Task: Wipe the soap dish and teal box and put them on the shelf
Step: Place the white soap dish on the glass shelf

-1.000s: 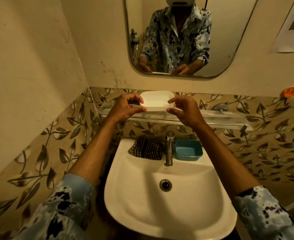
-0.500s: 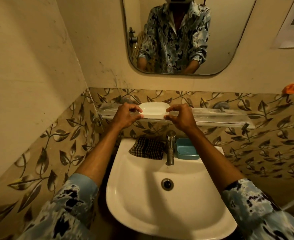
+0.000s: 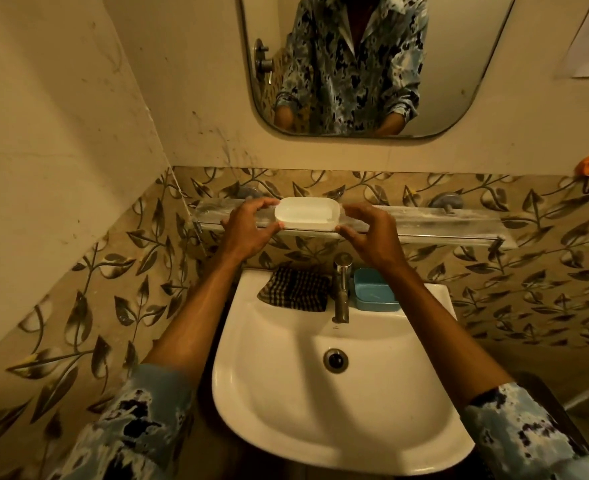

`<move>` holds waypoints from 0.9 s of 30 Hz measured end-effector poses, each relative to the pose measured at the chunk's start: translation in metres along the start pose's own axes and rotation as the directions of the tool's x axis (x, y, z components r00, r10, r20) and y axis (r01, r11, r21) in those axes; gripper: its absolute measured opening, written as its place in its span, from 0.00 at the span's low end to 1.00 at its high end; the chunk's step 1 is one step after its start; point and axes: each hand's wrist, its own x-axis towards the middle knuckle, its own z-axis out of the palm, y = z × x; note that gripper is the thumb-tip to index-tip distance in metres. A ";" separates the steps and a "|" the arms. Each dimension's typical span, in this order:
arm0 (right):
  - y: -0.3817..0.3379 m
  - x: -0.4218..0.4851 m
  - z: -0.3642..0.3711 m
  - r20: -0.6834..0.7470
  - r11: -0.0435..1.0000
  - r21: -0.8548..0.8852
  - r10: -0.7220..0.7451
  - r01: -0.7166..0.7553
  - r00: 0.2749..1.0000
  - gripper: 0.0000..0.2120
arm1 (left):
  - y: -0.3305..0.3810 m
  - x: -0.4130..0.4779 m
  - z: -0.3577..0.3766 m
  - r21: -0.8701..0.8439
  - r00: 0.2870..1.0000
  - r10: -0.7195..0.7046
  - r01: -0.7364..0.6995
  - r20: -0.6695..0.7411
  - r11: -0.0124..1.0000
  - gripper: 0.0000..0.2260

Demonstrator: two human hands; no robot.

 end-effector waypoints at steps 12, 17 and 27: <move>0.117 -0.112 0.003 -0.130 0.979 -0.202 -0.004 -0.022 0.991 0.19 | -0.075 -0.088 0.094 -0.011 0.950 -0.173 0.176 -0.261 0.984 0.05; 0.158 -0.108 0.007 0.010 0.914 -0.328 0.256 -0.239 0.967 0.24 | -0.082 -0.110 0.131 0.078 0.957 -0.281 0.287 -0.073 0.955 0.08; 0.203 -0.076 0.018 0.212 0.692 -0.722 0.184 0.027 0.960 0.16 | -0.088 -0.140 0.182 0.088 0.944 -0.320 0.313 0.078 0.946 0.08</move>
